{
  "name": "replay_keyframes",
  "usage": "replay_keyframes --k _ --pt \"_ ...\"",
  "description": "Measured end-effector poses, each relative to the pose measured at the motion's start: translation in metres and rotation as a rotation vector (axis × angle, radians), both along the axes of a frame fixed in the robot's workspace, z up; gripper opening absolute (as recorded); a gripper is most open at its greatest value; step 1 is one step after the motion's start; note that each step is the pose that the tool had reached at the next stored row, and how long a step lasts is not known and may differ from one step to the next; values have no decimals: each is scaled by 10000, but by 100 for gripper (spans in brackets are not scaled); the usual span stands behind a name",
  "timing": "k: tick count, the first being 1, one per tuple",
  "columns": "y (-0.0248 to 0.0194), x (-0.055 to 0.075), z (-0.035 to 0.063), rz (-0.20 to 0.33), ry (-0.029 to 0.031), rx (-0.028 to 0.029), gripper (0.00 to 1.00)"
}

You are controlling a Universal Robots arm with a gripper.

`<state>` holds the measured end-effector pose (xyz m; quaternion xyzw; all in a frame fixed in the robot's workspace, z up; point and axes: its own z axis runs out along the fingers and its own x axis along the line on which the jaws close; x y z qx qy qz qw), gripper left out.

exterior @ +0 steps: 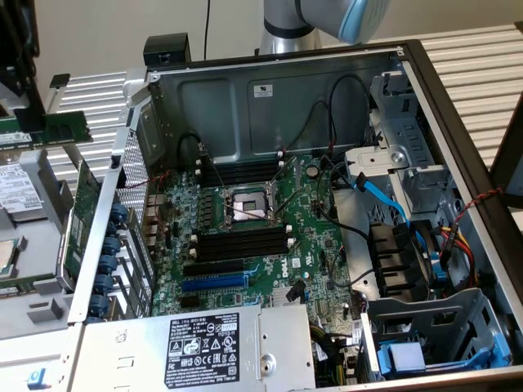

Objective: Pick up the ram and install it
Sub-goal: 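Pick up the ram and move it above insertion slot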

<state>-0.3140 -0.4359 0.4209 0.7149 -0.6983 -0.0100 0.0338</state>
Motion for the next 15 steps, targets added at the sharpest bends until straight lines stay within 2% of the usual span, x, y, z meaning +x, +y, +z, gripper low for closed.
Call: replay_keyframes --k 4,15 --pt "18 172 1 0 1 -94 13" --pt "33 672 1 0 1 -198 13"
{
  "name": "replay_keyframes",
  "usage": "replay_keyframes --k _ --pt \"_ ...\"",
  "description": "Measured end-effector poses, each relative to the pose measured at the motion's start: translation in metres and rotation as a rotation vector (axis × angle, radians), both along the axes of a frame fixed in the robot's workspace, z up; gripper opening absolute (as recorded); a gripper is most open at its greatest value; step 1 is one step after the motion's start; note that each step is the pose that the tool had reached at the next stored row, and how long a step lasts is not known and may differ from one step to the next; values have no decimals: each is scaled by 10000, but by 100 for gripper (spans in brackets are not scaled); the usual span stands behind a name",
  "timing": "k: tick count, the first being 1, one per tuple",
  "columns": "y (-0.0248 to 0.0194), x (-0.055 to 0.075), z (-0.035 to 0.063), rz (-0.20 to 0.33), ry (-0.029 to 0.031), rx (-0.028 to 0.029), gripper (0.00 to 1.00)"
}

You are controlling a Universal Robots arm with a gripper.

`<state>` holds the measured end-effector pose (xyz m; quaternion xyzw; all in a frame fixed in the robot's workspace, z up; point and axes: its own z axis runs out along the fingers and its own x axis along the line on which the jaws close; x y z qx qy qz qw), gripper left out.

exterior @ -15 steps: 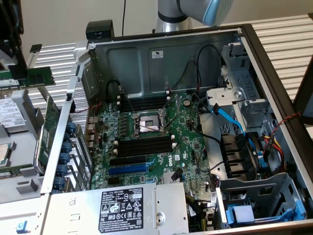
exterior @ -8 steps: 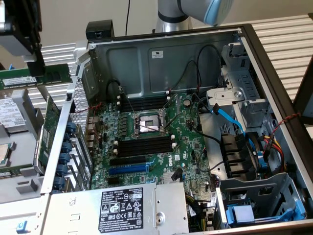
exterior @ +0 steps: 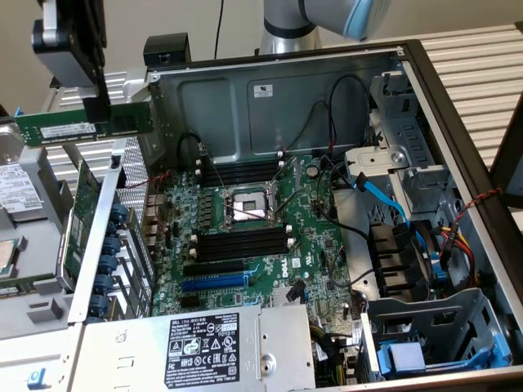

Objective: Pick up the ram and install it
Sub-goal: 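Pick up the ram and move it above insertion slot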

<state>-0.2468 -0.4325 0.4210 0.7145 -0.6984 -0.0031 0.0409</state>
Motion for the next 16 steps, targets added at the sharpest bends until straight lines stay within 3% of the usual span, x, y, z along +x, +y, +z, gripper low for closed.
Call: replay_keyframes --k 16 --pt "11 727 0 0 1 -116 13"
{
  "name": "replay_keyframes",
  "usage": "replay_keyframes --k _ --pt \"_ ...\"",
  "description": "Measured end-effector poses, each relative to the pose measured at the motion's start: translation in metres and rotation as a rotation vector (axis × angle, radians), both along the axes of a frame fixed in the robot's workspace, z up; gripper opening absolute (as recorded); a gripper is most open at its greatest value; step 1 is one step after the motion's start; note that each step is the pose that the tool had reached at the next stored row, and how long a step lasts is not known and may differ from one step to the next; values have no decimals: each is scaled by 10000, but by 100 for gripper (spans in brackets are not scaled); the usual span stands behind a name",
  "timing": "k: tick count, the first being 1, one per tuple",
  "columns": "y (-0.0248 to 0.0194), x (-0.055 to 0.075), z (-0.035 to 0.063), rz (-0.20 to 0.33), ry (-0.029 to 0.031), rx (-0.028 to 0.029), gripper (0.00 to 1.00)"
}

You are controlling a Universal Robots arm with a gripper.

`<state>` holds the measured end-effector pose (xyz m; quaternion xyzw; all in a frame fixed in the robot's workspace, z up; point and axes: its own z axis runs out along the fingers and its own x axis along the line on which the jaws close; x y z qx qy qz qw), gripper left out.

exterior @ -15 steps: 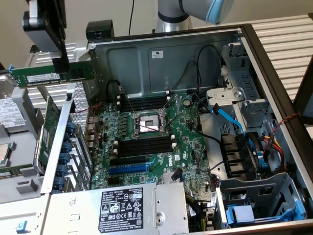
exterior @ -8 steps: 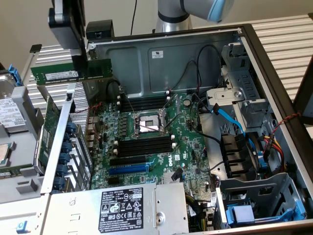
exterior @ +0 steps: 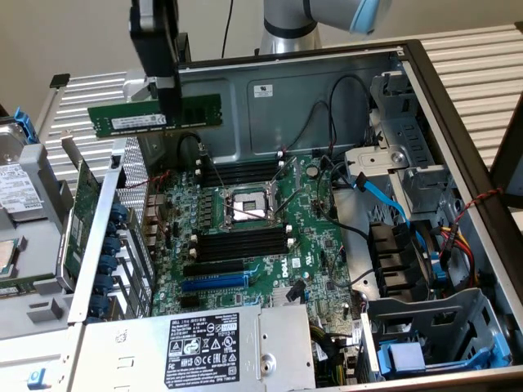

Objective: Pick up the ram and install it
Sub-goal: 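Pick up the ram and move it above insertion slot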

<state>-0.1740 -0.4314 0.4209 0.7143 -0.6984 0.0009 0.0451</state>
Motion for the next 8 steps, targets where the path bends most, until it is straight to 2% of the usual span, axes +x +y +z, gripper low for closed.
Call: replay_keyframes --k 4,8 --pt "10 171 -1 0 -1 -61 13" --pt "39 318 -8 -1 -1 -101 13"
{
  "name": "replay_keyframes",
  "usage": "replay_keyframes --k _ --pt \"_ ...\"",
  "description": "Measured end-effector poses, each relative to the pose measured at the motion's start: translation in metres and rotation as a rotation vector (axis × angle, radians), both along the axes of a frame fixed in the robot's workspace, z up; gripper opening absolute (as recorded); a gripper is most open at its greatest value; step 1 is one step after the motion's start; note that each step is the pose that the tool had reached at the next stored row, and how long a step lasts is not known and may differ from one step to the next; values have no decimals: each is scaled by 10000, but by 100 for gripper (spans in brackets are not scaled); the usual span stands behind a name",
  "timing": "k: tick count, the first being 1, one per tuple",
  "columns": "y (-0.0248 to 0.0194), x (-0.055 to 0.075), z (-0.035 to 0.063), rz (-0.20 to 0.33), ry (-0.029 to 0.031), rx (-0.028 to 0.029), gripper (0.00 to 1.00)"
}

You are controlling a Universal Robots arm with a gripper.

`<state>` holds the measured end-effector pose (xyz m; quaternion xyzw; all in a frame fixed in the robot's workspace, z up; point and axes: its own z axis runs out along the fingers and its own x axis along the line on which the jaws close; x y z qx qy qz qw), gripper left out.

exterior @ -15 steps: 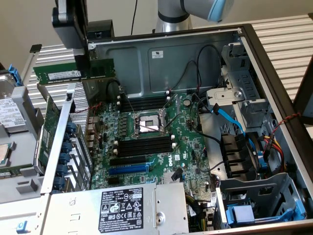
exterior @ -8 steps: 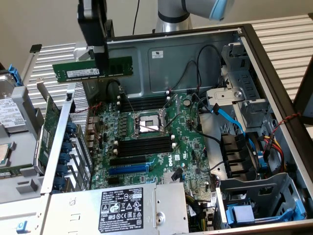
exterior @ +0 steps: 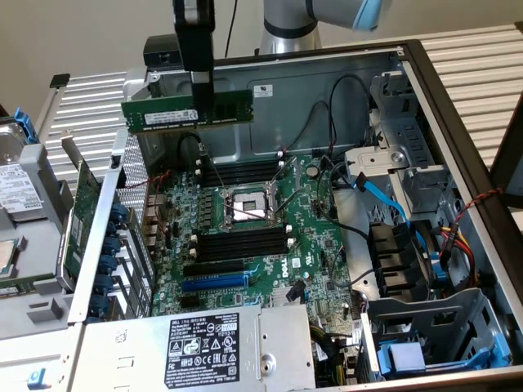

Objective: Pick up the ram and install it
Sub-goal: 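Pick up the ram and move it above insertion slot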

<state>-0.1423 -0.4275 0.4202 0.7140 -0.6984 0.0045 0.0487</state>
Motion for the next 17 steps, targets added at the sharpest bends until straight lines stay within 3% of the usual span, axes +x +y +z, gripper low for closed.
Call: replay_keyframes --k 6,12,17 --pt "53 188 -15 -7 0 -64 13" --pt "97 208 -64 -119 -9 -67 13" --pt "102 206 -66 -143 -8 -70 13"
